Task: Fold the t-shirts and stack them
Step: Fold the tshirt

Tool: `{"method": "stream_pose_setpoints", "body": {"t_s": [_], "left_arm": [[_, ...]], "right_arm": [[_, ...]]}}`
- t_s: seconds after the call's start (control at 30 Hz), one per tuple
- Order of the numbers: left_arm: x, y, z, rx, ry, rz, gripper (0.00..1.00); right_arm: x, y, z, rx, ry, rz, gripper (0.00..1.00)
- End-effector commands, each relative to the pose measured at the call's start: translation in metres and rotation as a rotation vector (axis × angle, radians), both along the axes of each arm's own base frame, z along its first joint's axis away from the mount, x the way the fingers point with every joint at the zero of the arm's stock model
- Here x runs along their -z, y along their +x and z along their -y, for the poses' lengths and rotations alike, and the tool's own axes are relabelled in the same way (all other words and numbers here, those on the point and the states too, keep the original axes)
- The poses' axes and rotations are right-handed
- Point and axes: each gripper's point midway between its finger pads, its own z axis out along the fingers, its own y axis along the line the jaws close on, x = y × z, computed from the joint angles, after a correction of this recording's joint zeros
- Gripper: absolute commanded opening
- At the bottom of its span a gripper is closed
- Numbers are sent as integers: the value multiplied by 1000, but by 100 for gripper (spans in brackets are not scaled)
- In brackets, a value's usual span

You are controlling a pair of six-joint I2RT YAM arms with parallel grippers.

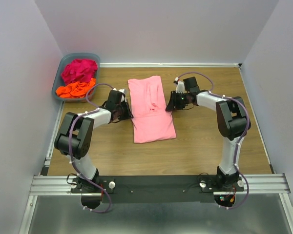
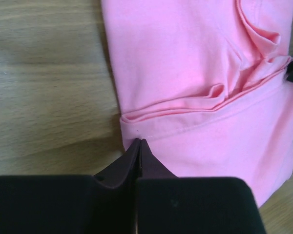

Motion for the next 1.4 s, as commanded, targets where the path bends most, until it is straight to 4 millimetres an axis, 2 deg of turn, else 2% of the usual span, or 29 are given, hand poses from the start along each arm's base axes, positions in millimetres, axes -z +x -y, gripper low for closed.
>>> {"method": "stream_pose_setpoints", "body": {"t_s": [0.0,0.07,0.1,0.17,0.2,0.23,0.27,0.3,0.33,0.37,0.4,0.43,0.47,0.5,0.57,0.6,0.67,0.73,0.87,1.03,1.13,1.17,1.27,1.37], "left_arm": [[-1,7,-2,23,-32,11,6],[-11,7,-2,24,-46,25,8],[-28,7,-1,26,-58,62,11],[-45,2,-2,23,-70,91,14],[-61,-1,-4,12,-79,133,26],[-60,-11,-10,-8,-60,107,45],[-55,-22,-14,-11,-45,93,52],[-62,-30,-20,-29,-25,103,59],[-61,-39,-21,-23,-20,90,61],[-56,-55,-22,-16,-3,73,63],[-54,-62,-21,-10,-3,72,63],[-48,-73,-21,-4,5,49,63],[-36,-91,-17,14,5,9,63],[-31,-97,-19,9,2,-9,64],[-26,-115,-10,40,-10,-29,64],[-19,-124,-8,39,-16,-54,64],[-13,-134,0,65,-17,-72,64],[-10,-136,0,63,-12,-83,63],[-3,-135,0,54,12,-90,55],[12,-138,0,53,31,-124,44],[18,-141,-1,52,37,-141,42],[18,-141,0,54,34,-143,38],[22,-143,1,53,31,-150,37],[27,-145,2,59,25,-164,36]], "right_arm": [[-15,23,-2,10,19,50,32],[-28,23,-4,23,40,57,33],[-43,19,-4,35,57,68,34],[-53,11,-1,51,61,73,37],[-70,6,1,57,74,101,40],[-60,-10,6,64,64,64,42],[-63,-17,8,67,67,63,44],[-59,-35,14,78,63,38,50],[-72,-35,14,86,74,62,52],[-57,-53,20,103,60,9,55],[-55,-62,23,104,58,5,56],[-63,-69,25,121,68,11,56],[-47,-87,31,130,55,-40,56],[-45,-95,33,133,58,-51,56],[-43,-111,34,136,73,-78,57],[-33,-123,38,140,64,-110,57],[-28,-131,41,147,61,-123,57],[-23,-140,44,151,59,-138,57],[-8,-149,44,150,64,-176,57],[9,-152,41,147,77,-216,54],[16,-157,39,134,90,-237,51],[19,-158,38,131,92,-242,50],[27,-165,39,127,91,-277,48],[31,-163,37,125,101,-276,43]]}}
